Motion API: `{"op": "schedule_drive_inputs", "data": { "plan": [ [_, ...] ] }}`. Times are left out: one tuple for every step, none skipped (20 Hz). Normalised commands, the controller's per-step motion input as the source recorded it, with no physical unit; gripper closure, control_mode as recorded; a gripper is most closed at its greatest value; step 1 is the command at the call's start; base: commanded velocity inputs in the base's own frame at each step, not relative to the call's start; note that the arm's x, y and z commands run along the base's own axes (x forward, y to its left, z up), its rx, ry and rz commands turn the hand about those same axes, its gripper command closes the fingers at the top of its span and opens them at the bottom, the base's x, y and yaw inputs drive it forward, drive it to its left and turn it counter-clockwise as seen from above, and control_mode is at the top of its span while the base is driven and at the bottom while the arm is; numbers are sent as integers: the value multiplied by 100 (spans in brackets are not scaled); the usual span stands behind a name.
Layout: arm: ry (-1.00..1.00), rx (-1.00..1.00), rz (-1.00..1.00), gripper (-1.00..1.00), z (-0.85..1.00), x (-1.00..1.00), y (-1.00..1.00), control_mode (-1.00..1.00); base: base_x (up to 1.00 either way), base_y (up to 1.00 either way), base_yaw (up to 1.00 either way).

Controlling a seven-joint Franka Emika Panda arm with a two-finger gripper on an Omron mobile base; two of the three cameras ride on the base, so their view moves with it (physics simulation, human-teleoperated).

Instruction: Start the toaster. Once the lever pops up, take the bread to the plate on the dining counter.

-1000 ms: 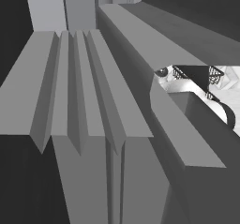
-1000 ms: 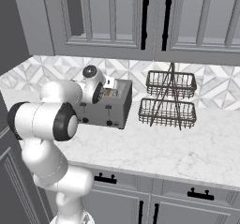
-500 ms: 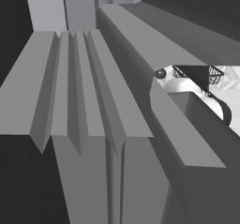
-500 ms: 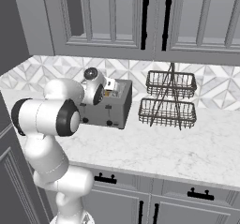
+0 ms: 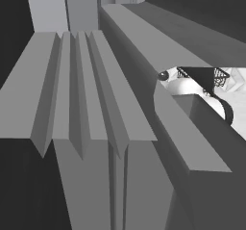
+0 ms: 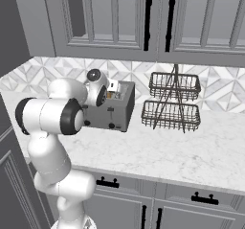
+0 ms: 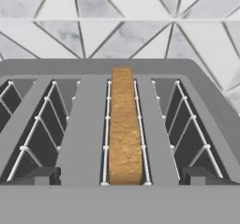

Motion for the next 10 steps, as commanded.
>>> {"op": "schedule_drive_inputs", "data": {
  "plan": [
    [0,0,0,-100,0,4,0,-100,0,0,0],
    [0,0,0,-100,0,3,0,-100,0,0,0],
    [0,0,0,-100,0,2,0,-100,0,0,0],
    [0,0,0,-100,0,3,0,-100,0,0,0],
    [0,0,0,-100,-1,4,0,-100,0,0,0],
    [0,0,0,-100,-1,4,0,-100,0,0,0],
    [0,0,0,-100,-4,5,0,-100,0,0,0],
    [0,0,0,-100,-5,4,0,-100,0,0,0],
    [0,0,0,-100,-5,4,0,-100,0,0,0],
    [0,0,0,-100,-5,4,0,-100,0,0,0]
  ]
}}
